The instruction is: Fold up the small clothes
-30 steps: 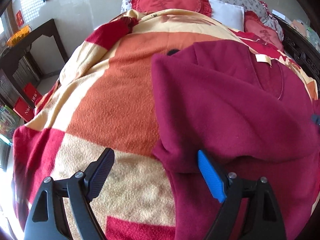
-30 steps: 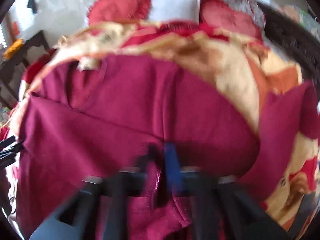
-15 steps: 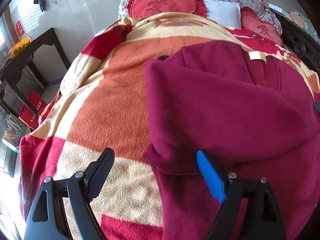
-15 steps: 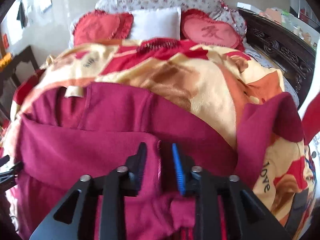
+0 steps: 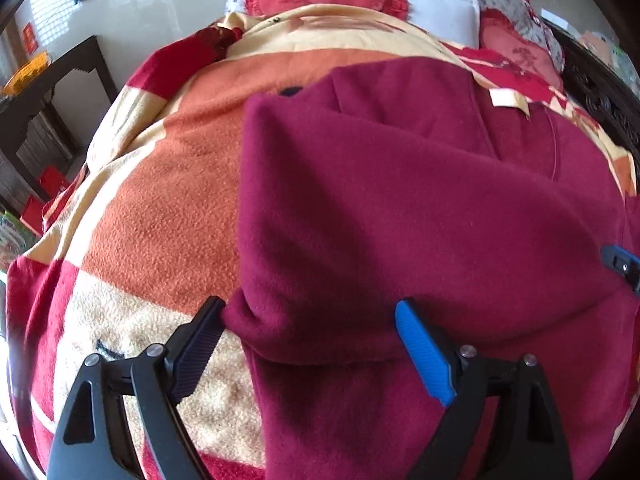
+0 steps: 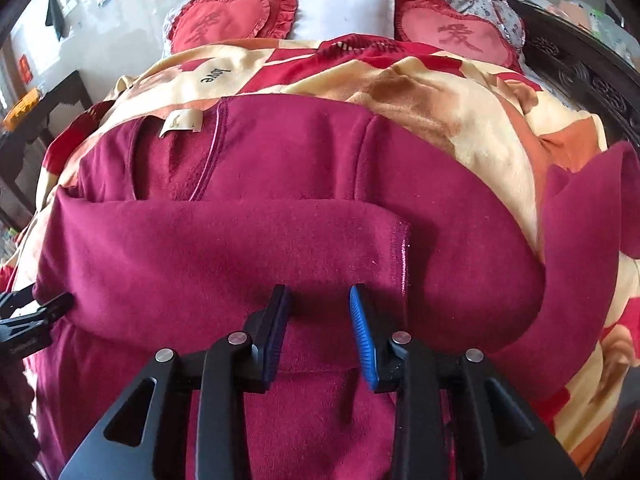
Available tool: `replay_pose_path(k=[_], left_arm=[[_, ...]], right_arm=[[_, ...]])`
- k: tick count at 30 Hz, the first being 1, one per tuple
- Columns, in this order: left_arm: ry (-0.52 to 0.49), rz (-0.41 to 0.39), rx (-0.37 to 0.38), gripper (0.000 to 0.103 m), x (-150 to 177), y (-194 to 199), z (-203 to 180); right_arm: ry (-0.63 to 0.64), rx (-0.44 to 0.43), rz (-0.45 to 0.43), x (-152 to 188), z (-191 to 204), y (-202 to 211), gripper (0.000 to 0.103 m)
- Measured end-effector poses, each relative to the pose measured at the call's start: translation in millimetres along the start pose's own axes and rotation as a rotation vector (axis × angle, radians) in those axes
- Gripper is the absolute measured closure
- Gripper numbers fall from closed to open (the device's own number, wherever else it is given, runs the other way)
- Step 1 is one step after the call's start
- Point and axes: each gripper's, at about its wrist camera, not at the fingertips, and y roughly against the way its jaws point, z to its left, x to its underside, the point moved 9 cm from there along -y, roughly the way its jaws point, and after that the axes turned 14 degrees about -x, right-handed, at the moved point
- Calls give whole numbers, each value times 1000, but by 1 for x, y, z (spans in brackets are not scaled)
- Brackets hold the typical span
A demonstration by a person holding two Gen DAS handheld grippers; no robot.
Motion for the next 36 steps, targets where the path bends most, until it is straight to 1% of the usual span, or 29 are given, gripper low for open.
replay_pose_path(k=[2,4,7,8,9,10,11,12,14,16,19,21,22,23,24,26,28,29,32,34,35,36], left_arm=[[-4,7,7,13,0,2,0],[-9,-3,4,13,-1,7,3],[-13,-26,5,13,-4,16,5],[-11,-34,10,13,-5,20,6],[-8,-40,14,13,-6,23,6],[-6,-43,16,13,-7,24,7],[-5,-48,19,13,-8,27,8],[-3,-51,21,13,-7,29,8],[1,-57,23,13,-8,31,8],[-1,-58,21,13,-9,32,7],[-6,-58,17,13,-8,33,8],[-4,-58,13,13,-7,33,12],[-1,-58,10,13,-7,33,15],[4,-57,5,13,-7,33,18],[9,-55,3,13,-7,32,21],[29,-52,2,13,-9,32,28],[51,-56,5,13,-12,32,34],[63,-61,6,13,-15,33,37],[94,-74,7,13,-20,36,44],[109,-74,13,13,-21,36,47],[114,-72,16,13,-21,36,48],[115,-70,17,13,-20,36,48]], right_arm=[[-16,-35,15,-1,-1,8,90],[-40,-59,-7,-6,-5,23,90],[-67,-37,-118,-22,-24,66,89],[-94,-30,-170,-30,-35,85,83],[-121,-27,-205,-36,-45,97,72],[-155,-19,-241,-42,-57,111,67],[-200,3,-279,-48,-74,125,59],[-231,29,-298,-52,-87,133,58],[-320,97,-312,-58,-121,144,57],[-379,94,-297,-63,-142,140,57],[-479,70,-250,-68,-174,120,57],[-524,86,-233,-68,-193,107,62],[-540,89,-231,-67,-201,104,79],[-545,79,-239,-67,-205,102,102],[-535,71,-247,-69,-205,102,103],[-481,73,-270,-73,-193,109,103],[-379,35,-292,-80,-163,118,103],[-315,-11,-297,-83,-137,122,103],[-172,-103,-300,-85,-70,128,103],[-64,-166,-281,-79,-19,120,103],[-2,-188,-266,-71,10,112,103],[41,-201,-249,-64,30,103,103]])
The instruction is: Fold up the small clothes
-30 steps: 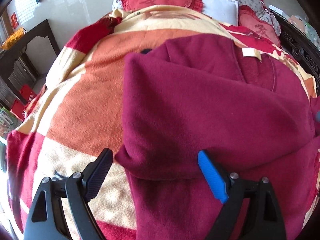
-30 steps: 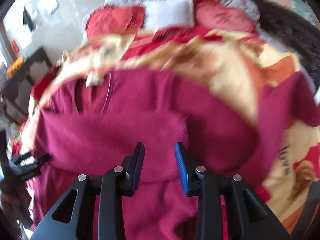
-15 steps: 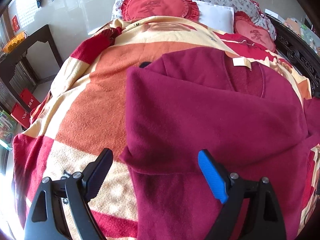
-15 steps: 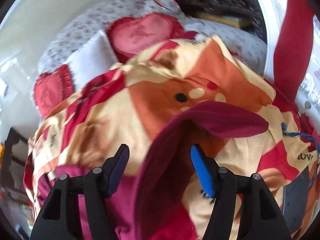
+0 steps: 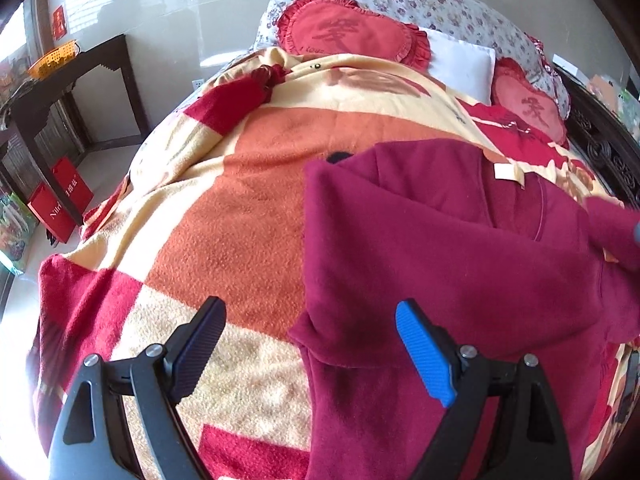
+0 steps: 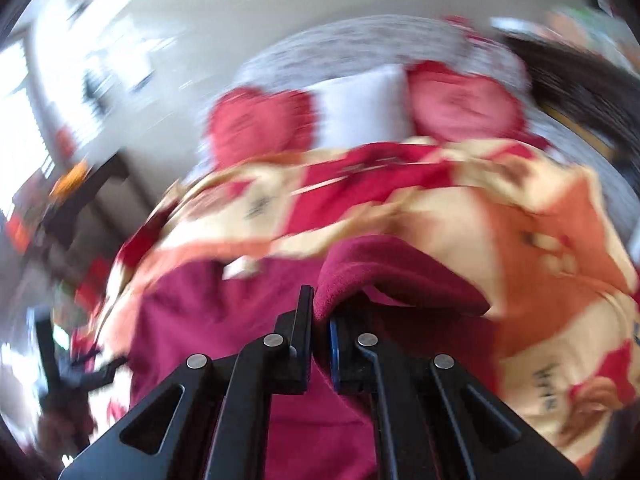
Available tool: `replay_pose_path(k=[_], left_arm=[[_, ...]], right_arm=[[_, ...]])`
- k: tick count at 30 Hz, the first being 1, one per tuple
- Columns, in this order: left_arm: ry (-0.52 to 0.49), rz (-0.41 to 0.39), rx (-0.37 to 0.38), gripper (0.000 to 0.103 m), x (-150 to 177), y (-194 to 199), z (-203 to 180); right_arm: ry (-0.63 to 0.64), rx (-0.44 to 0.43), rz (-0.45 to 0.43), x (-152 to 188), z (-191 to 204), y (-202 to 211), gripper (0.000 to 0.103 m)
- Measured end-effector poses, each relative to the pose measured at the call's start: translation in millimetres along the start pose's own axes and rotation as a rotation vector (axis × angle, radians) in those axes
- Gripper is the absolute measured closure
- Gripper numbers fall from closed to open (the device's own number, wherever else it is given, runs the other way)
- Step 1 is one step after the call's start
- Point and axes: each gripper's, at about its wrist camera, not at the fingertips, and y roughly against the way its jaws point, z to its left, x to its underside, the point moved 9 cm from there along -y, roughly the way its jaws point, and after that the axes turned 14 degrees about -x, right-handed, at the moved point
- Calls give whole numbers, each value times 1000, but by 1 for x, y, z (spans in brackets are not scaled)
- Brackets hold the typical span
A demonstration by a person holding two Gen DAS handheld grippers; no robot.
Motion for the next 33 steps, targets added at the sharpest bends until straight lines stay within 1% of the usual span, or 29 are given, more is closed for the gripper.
replay_pose_path(k=[1,2,3,4,5,6,7,8,10,12,14,16,18,20,22,24,25,26,28,31,33], left_arm=[[-3,2,-1,13,1,0,0],[-10,4,-2,13,3,-1,-1],[-20,7,-2,13,5,-1,-2],[-28,7,-1,13,6,-1,-2],[-36,5,0,13,8,-1,-3],[-40,4,1,13,9,-1,-3],[-45,2,0,13,9,-1,-3],[-47,0,-2,13,9,-1,-2],[-36,1,0,13,8,-3,0],[-18,8,8,13,7,-5,2],[1,11,17,13,6,-5,4],[16,11,23,13,5,-4,5],[27,11,34,13,3,-1,7],[43,9,48,13,0,2,10],[60,6,56,13,-3,4,14],[67,4,55,13,-6,6,16],[66,4,55,13,-7,6,16],[65,4,58,13,-7,6,16],[60,2,72,13,-7,7,12],[41,2,82,13,-6,5,3],[23,-1,80,13,-6,4,-5]], right_arm=[[42,-18,36,13,19,-14,103],[81,-35,91,31,35,-32,103],[100,-54,142,46,45,-47,103],[114,-77,217,67,55,-65,101],[124,-97,291,86,62,-79,95],[130,-112,331,98,65,-86,94],[133,-118,354,108,66,-91,93],[127,-118,349,113,63,-89,92],[83,-136,316,110,58,-83,88],[10,-145,263,99,45,-74,83],[-36,-133,214,84,33,-71,83],[-71,-114,165,70,24,-70,79],[-71,-93,121,54,23,-76,78],[-15,-98,106,42,39,-84,78],[70,-139,118,42,65,-92,77],[174,-241,208,56,104,-108,76],[206,-272,255,66,116,-114,76],[239,-283,297,78,125,-119,76],[263,-264,311,87,127,-119,76],[200,-259,309,89,110,-105,76],[163,-225,293,83,91,-91,76]])
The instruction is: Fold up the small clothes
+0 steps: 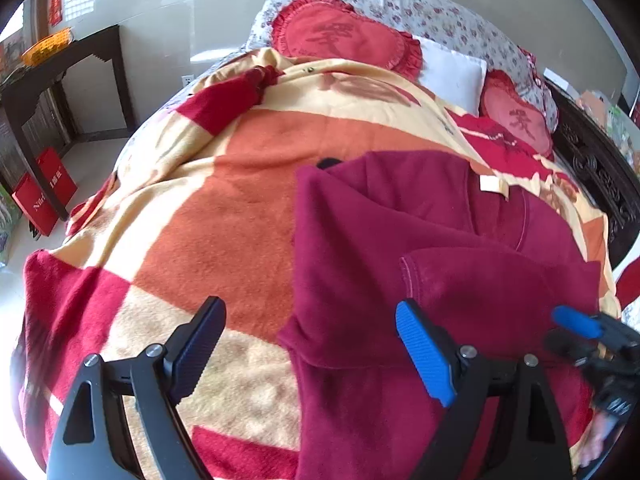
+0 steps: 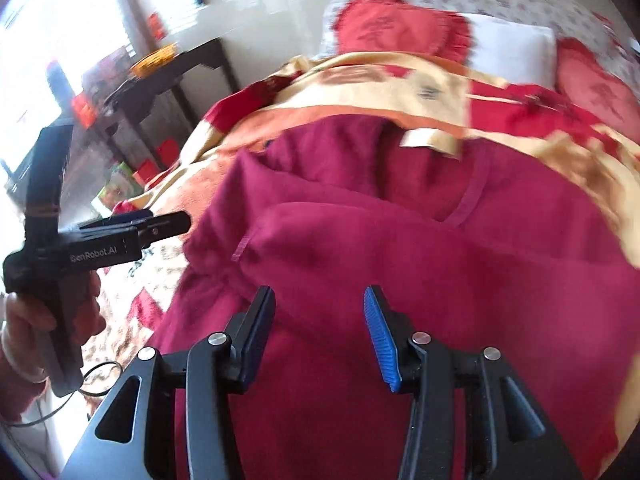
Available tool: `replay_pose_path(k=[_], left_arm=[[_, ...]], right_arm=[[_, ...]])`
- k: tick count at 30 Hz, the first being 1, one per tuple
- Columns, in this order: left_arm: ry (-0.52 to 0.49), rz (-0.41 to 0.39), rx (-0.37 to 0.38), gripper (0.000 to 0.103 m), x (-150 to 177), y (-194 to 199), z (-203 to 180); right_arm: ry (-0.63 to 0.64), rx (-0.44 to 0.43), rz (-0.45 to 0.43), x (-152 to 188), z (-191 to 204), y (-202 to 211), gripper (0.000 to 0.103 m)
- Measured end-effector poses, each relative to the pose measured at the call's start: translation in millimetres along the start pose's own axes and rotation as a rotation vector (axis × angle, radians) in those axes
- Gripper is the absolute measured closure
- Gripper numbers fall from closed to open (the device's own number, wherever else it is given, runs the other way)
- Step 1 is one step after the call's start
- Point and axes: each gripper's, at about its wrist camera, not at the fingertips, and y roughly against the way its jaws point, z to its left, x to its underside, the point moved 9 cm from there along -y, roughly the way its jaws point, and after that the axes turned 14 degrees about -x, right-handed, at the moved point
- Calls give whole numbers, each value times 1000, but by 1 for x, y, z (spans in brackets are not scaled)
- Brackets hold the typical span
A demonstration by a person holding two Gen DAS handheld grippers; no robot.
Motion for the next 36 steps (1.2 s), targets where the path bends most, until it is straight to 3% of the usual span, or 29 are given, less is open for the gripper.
replay_pose_path(k=[5,7,11,13,14,17,21,24,28,31,35,36], left_arm=[[-75,-8,21,13,-5,-8,-35],[-99,17,31,21,-5,-17,-50],[-140,42,31,45,-3,-30,-72],[-170,52,45,69,0,-33,-83],[-188,65,65,86,2,-34,-89],[-206,26,50,97,-5,-23,-89],[-124,-10,153,97,-28,4,-68],[-103,-33,87,98,-39,6,-42],[-52,15,22,98,-33,-15,-12],[-42,57,18,98,-20,-27,-8],[-97,26,-37,98,-14,-29,-16],[-98,25,-40,98,-14,-29,-17]], right_arm=[[-129,31,-87,12,-39,55,75],[-177,50,-115,19,-53,74,74],[-207,92,-155,32,-70,104,74],[-221,108,-172,35,-78,116,74],[-231,115,-183,36,-83,122,74],[-268,141,-218,39,-97,137,74],[-317,181,-257,40,-117,150,73],[-357,204,-281,40,-132,154,65],[-422,208,-296,39,-151,151,59],[-441,187,-261,36,-157,133,58],[-435,168,-198,26,-166,99,58],[-450,162,-179,26,-171,91,63]])
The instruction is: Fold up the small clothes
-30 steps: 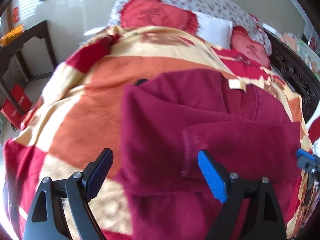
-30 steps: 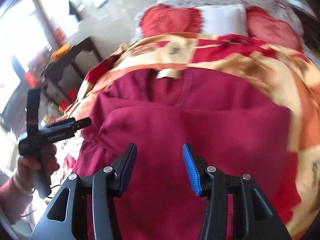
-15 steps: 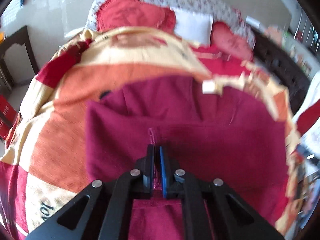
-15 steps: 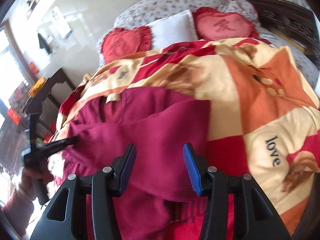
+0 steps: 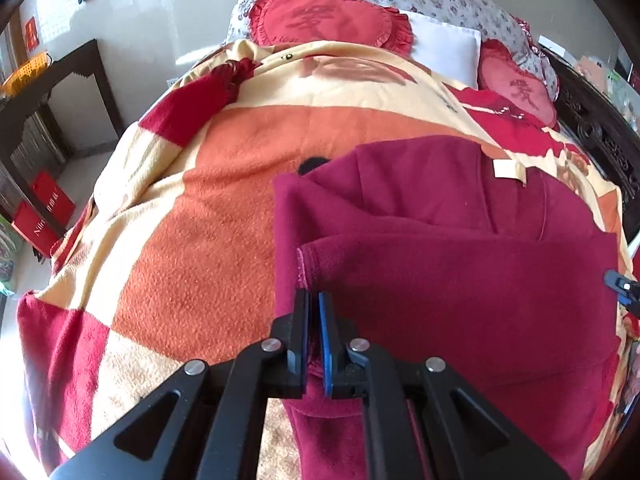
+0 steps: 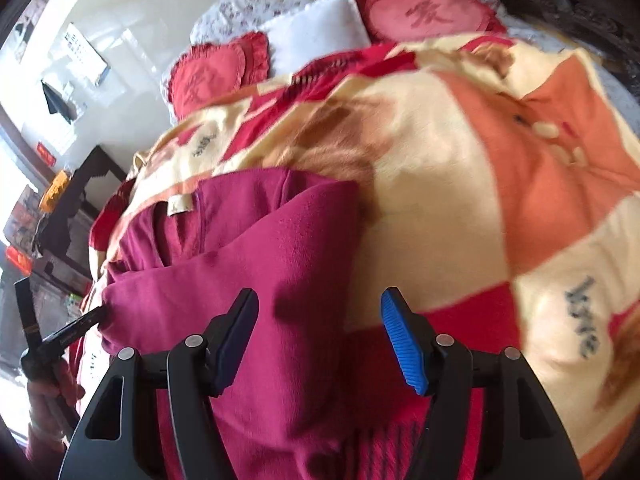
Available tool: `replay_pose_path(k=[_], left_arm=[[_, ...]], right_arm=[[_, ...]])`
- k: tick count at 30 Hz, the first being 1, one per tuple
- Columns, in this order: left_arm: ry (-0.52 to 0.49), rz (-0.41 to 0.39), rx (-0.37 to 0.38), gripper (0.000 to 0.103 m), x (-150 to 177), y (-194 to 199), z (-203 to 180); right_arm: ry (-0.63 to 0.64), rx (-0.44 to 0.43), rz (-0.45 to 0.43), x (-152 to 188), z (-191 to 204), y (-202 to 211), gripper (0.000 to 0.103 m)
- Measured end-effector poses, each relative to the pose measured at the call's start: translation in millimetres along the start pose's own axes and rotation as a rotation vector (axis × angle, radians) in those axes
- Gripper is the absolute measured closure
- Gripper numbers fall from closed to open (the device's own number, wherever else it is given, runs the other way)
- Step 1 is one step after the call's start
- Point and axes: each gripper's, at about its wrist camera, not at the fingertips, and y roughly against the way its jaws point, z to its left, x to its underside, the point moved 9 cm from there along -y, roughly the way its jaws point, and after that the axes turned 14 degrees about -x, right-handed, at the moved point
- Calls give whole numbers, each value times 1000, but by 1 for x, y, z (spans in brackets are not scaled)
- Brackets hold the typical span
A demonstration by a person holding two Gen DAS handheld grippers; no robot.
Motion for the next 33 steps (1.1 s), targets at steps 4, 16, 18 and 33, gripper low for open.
replay_pose_path(k=[4,16,18,33], left_arm=[[-10,10,9,95,4,-1,-5],[-63,-3,0,55,12,-2,-22],[-62,-8,-6,50,13,-2,-23],[-45,-34,-43,31,9,3,-15]], right_arm=[[15,-6,14,-3,4,-8,103],[-41,48,-38,9,-18,25,82],[-1,47,10,27,-10,29,80],[180,178,-66,22,27,49,89]])
